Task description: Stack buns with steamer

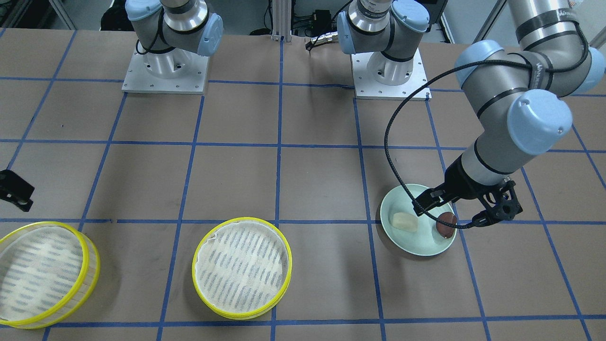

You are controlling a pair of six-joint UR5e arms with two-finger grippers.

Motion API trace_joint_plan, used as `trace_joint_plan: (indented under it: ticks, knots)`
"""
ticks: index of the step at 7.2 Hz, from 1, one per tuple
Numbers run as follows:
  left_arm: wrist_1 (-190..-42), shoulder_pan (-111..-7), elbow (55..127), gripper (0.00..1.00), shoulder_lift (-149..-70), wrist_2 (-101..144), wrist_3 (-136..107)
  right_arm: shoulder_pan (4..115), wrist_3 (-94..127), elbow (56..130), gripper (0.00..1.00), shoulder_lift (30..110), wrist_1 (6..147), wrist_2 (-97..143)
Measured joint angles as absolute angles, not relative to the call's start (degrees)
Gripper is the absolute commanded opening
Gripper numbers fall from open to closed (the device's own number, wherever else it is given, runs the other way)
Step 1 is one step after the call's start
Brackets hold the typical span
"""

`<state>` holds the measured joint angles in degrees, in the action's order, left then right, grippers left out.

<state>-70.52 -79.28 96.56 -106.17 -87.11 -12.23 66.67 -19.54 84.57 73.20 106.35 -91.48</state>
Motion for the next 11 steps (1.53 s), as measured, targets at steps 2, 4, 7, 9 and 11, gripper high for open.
trace_joint_plan:
  ticks: [2,4,7,9,11]
  knots:
    - [-70.83,-79.28,97.32,1.0,-110.94,-86.52,-16.31,61.48,-25.68,81.12,0.99,65.44,111.27,-89.21]
    - [-70.15,-79.27,98.74,0.51,-114.14,-86.56,-17.29,60.26,-27.18,79.71,0.96,59.73,114.16,-88.84]
    - [-67.89,-79.2,98.6,0.0,-116.56,-87.04,-17.02,58.93,-28.82,79.73,0.86,55.09,118.12,-89.12]
    - [-66.02,-79.2,98.11,0.0,-116.88,-87.09,-17.01,58.58,-29.19,79.85,0.71,53.08,120.25,-89.2]
    - [-64.32,-79.56,95.67,0.0,-115.32,-86.38,-19.15,58.47,-29.49,80.0,0.58,52.29,120.63,-89.23]
